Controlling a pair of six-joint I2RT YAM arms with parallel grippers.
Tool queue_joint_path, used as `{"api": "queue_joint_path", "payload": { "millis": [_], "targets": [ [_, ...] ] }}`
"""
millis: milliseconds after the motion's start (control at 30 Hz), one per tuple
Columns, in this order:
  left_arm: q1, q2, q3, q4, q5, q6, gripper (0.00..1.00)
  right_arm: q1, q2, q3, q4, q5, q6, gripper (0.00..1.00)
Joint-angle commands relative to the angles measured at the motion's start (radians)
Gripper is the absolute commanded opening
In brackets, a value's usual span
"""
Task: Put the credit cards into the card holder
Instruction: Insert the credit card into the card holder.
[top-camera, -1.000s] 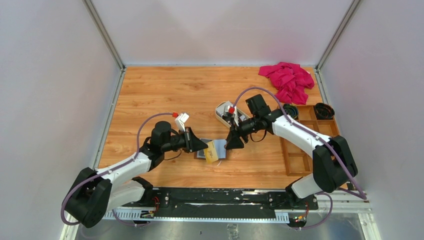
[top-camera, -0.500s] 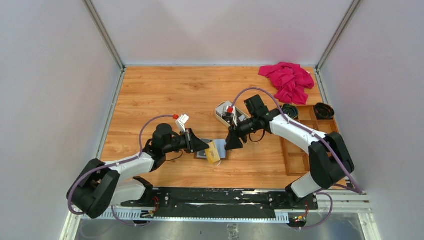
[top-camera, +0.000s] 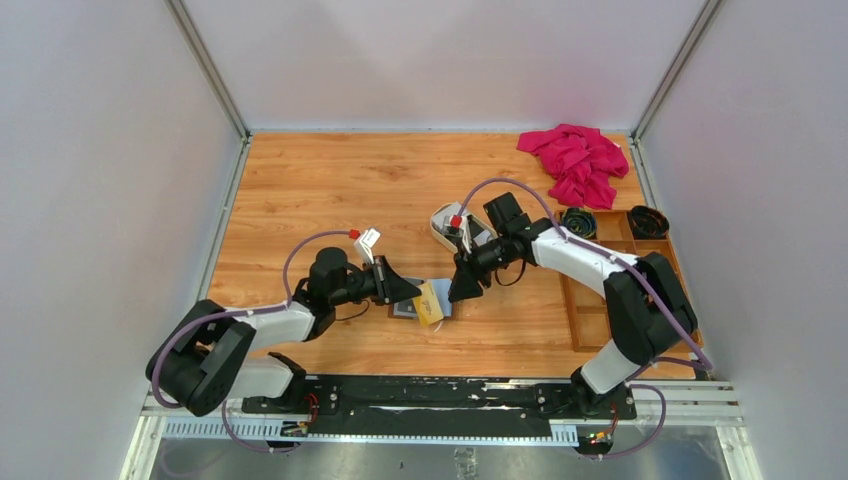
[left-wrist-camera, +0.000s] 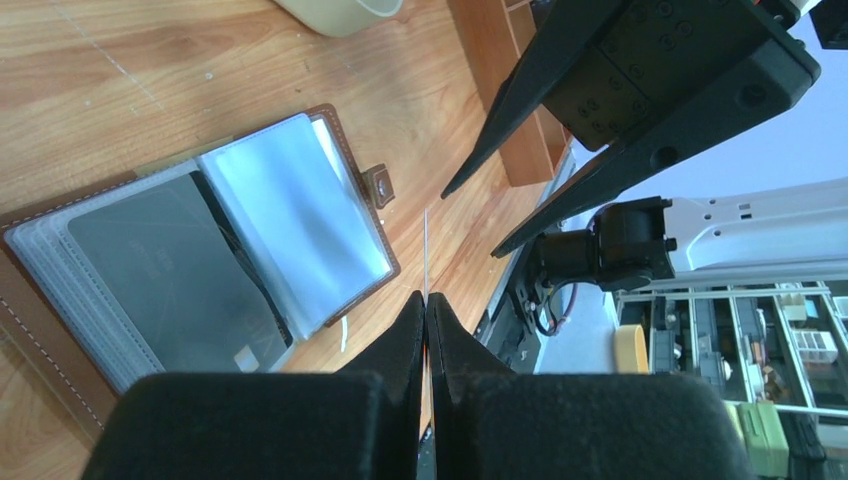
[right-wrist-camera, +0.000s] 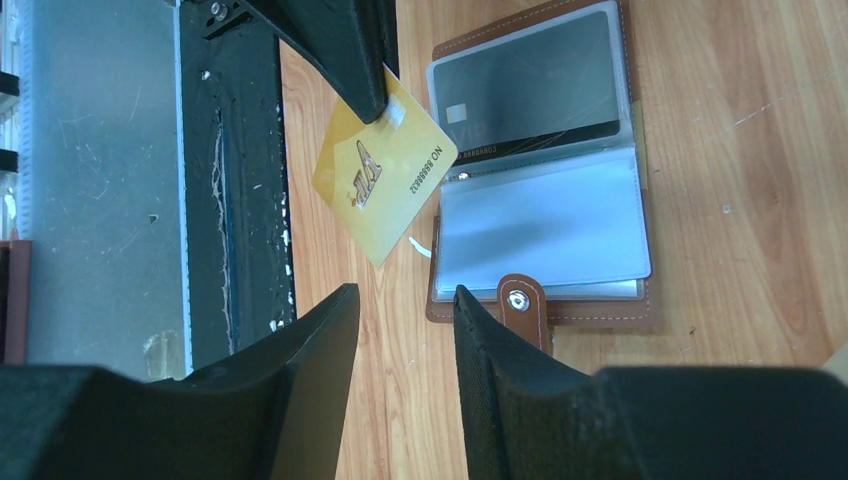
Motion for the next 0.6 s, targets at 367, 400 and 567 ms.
{"api": "queue_joint_path", "payload": {
  "millis": [367,400,567],
  "targets": [
    [0.118,0.078,0.039,-0.043,0.051,0.11,0.0,0.025,0.108,0.017,0.022,0.022,0.092,0.22],
    [0.124,0.079,0.042,-0.058,0.051,0.121,0.0,0.027,0.117,0.018,0.024,0.023,0.098,0.2],
    [0.126,0.118,0.058,-0.075,0.043,0.145,0.0,0.045,0.181,0.039,0.026,0.031,0.119,0.12]
  ]
}}
